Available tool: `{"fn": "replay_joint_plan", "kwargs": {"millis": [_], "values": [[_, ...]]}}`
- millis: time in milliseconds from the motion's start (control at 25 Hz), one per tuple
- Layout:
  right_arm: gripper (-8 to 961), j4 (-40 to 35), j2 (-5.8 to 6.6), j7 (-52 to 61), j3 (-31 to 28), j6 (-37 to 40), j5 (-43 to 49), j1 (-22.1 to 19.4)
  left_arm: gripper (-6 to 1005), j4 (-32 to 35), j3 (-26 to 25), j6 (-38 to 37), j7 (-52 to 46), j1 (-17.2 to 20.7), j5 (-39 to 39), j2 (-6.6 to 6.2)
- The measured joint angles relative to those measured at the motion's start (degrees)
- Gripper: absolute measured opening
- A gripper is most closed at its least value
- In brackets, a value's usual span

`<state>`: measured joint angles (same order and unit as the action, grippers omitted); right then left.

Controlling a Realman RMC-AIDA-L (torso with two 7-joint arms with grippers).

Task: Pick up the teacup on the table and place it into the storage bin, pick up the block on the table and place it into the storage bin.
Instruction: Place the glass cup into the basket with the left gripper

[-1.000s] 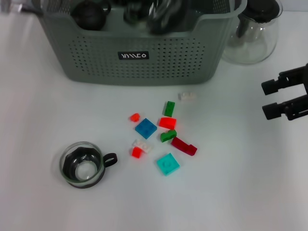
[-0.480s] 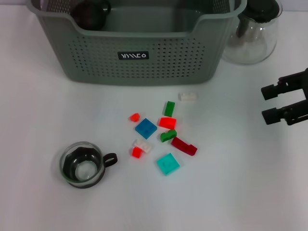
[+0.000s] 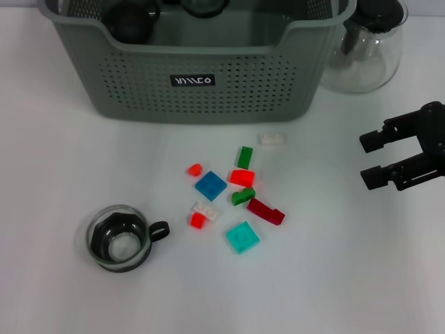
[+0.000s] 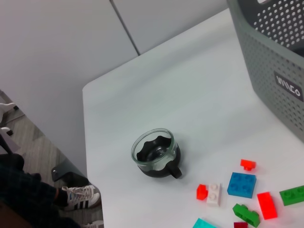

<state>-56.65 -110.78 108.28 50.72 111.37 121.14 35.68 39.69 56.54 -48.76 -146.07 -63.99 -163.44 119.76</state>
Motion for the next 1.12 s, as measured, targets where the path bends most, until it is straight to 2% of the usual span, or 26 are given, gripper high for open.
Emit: {"fn": "replay_joint_plan", "kwargs": {"millis": [520,1120], "values": [[811,0.1,-0.31,0.5,-0.5,-0.1,0.1,1.8,60,-4.9,1.0,4.3,-1.5,0.1,-0.2,0.96],[810,0.1,-0.41,0.6,-0.3,-0.5,0.1,2.2,62,-5.0,2.8,4.6,-1.6,0.0,-0.3,2.12]]}}
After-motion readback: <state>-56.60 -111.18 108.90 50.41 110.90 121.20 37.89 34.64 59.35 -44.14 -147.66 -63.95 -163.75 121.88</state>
